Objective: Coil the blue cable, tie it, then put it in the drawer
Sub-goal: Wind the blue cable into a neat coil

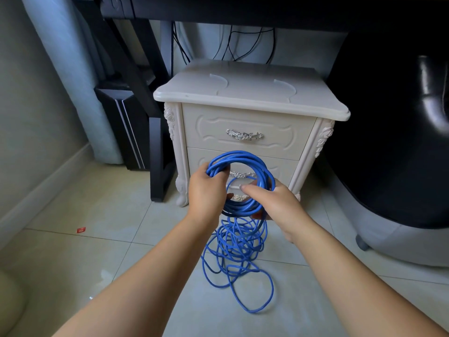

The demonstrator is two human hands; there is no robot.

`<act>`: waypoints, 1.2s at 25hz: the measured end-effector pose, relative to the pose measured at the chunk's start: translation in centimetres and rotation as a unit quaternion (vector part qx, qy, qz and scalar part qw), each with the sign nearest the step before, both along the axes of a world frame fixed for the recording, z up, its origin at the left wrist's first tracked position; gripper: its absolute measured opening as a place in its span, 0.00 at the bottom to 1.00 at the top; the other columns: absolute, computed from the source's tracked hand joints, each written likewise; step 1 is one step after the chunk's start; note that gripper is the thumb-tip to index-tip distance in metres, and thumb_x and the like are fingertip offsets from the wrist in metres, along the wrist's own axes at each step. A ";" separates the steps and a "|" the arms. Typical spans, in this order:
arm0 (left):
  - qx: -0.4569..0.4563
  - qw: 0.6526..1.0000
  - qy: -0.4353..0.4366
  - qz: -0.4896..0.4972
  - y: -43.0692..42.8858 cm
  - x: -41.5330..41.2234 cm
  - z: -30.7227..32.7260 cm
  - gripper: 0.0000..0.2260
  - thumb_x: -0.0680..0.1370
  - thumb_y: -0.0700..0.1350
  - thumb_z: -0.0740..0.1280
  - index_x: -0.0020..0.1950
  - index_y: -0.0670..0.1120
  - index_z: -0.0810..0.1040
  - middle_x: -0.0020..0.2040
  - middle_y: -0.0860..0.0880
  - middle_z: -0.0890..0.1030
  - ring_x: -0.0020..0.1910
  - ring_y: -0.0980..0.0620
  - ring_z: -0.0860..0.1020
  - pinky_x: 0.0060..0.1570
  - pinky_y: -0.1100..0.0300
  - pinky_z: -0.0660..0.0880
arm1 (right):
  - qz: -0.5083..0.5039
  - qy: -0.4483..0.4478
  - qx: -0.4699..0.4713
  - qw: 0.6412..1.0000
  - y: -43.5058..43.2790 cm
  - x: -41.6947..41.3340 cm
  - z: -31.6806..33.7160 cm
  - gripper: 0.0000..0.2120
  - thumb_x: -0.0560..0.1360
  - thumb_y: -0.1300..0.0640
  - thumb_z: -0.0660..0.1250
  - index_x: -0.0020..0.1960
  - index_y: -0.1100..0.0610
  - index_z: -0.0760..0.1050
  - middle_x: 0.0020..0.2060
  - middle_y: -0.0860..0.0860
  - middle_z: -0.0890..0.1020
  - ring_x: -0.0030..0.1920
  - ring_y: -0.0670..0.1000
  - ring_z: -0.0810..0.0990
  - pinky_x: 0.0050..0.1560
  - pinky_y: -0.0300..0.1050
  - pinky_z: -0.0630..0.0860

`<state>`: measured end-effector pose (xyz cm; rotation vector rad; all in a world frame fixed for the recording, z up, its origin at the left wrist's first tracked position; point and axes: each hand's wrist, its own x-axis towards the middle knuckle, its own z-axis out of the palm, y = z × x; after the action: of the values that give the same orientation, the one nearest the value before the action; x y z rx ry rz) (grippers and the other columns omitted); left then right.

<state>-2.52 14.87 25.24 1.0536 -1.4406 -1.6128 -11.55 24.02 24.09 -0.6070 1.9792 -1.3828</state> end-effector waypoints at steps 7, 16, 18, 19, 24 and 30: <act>0.095 0.993 0.038 0.050 0.3 0.1 -0.9 0.09 0.79 0.44 0.66 0.40 0.46 0.72 0.33 0.44 0.66 0.37 0.46 0.68 0.32 0.61 0.68 | 0.004 -0.129 -0.037 0.991 -0.3 1.6 -0.2 0.14 0.72 0.57 0.73 0.53 0.58 0.72 0.47 0.60 0.85 0.44 0.58 0.86 0.40 0.55 0.84; -0.064 0.988 -0.060 -0.130 -0.1 1.1 -0.5 0.14 0.73 0.41 0.73 0.57 0.49 0.77 0.44 0.51 0.83 0.36 0.58 0.80 0.37 0.70 0.74 | 0.014 0.144 0.032 0.989 1.0 -1.3 1.4 0.10 0.73 0.65 0.64 0.43 0.49 0.69 0.37 0.53 0.78 0.32 0.56 0.83 0.28 0.52 0.82; -0.209 0.955 -0.127 -0.169 -0.2 1.1 -0.5 0.18 0.72 0.39 0.72 0.60 0.52 0.75 0.45 0.54 0.82 0.36 0.62 0.78 0.37 0.73 0.72 | 0.062 0.250 0.094 0.962 1.1 -1.3 1.2 0.08 0.73 0.62 0.63 0.45 0.51 0.67 0.38 0.53 0.78 0.35 0.58 0.81 0.31 0.52 0.81; -0.253 0.937 -0.149 -0.191 -0.2 1.1 -0.6 0.20 0.72 0.39 0.71 0.61 0.53 0.74 0.44 0.55 0.81 0.36 0.63 0.78 0.37 0.74 0.71 | 0.082 0.298 0.119 0.944 1.1 -1.2 1.1 0.08 0.73 0.61 0.63 0.47 0.51 0.66 0.38 0.52 0.77 0.37 0.59 0.79 0.34 0.51 0.79; -0.281 0.916 -0.190 -0.216 -0.1 0.9 -1.0 0.05 0.75 0.42 0.69 0.49 0.48 0.76 0.36 0.55 0.78 0.32 0.62 0.73 0.32 0.71 0.67 | 0.114 0.391 0.154 0.900 0.8 -0.8 1.2 0.10 0.74 0.60 0.62 0.53 0.50 0.65 0.36 0.48 0.74 0.41 0.58 0.75 0.37 0.46 0.69; -0.191 0.963 -0.115 -0.152 -0.4 0.8 -1.0 0.01 0.77 0.39 0.67 0.47 0.42 0.76 0.35 0.46 0.77 0.33 0.54 0.71 0.36 0.59 0.72 | 0.031 0.252 0.076 0.964 0.5 -0.4 1.4 0.09 0.69 0.53 0.68 0.47 0.48 0.71 0.38 0.47 0.80 0.40 0.53 0.79 0.41 0.47 0.76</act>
<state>-1.70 14.48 24.23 0.8419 -2.0552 -1.3590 -11.98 24.54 25.45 -1.0175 2.4092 -1.0944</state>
